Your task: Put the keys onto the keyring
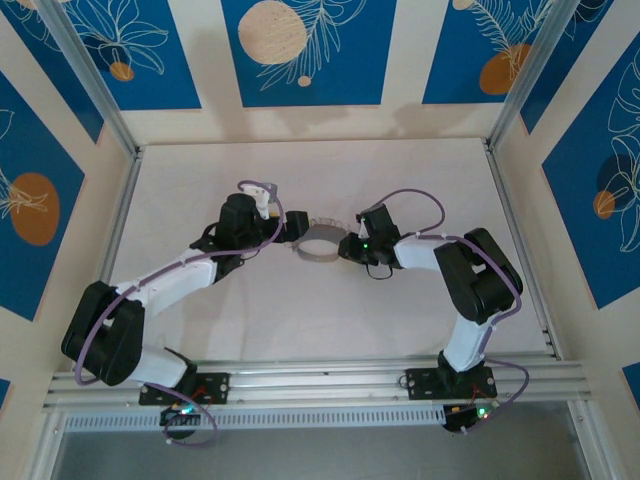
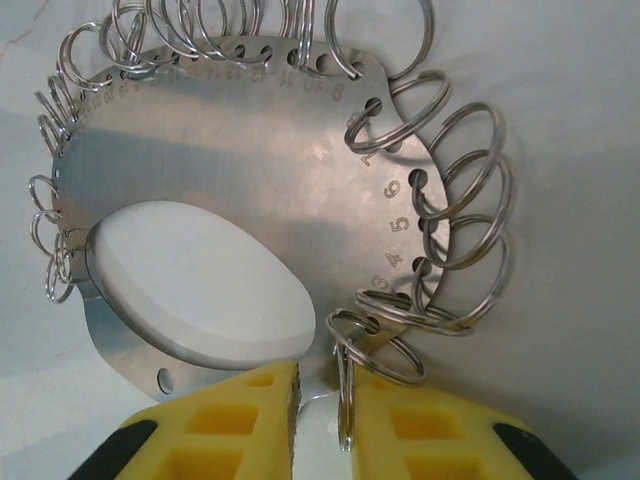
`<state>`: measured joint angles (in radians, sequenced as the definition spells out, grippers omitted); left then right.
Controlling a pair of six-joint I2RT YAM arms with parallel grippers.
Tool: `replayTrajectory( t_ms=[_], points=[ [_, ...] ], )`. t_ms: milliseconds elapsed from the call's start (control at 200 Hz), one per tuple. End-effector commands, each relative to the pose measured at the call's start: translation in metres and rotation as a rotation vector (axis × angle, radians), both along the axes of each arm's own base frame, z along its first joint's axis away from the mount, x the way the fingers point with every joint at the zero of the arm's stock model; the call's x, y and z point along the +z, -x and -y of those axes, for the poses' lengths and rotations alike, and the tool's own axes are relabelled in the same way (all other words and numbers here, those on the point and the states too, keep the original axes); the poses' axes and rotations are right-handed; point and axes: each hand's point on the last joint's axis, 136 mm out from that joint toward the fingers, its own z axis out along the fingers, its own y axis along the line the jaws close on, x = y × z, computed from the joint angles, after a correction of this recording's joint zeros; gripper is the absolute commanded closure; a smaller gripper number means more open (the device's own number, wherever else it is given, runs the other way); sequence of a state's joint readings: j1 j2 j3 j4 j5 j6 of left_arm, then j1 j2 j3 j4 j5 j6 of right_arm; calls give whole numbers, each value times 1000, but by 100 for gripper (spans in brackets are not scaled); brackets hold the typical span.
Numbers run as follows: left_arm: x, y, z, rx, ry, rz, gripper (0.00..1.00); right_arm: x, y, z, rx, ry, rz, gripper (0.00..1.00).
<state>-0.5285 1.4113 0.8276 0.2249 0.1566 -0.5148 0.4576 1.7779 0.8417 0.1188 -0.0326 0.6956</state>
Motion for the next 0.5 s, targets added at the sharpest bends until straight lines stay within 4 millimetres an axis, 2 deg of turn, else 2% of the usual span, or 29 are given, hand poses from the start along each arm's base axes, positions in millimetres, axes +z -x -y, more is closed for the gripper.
replayTrajectory(
  t_ms=[0,145,495],
  points=[
    [13,3,6,-27,12,43,0,-2,-6,4,-14,14,1,81],
    [15,2,7,-26,16,45,0,-2,-6,4,-8,12,-1,82],
    [15,2,7,-29,19,44,0,-2,-5,4,5,13,-1,97]
  ],
)
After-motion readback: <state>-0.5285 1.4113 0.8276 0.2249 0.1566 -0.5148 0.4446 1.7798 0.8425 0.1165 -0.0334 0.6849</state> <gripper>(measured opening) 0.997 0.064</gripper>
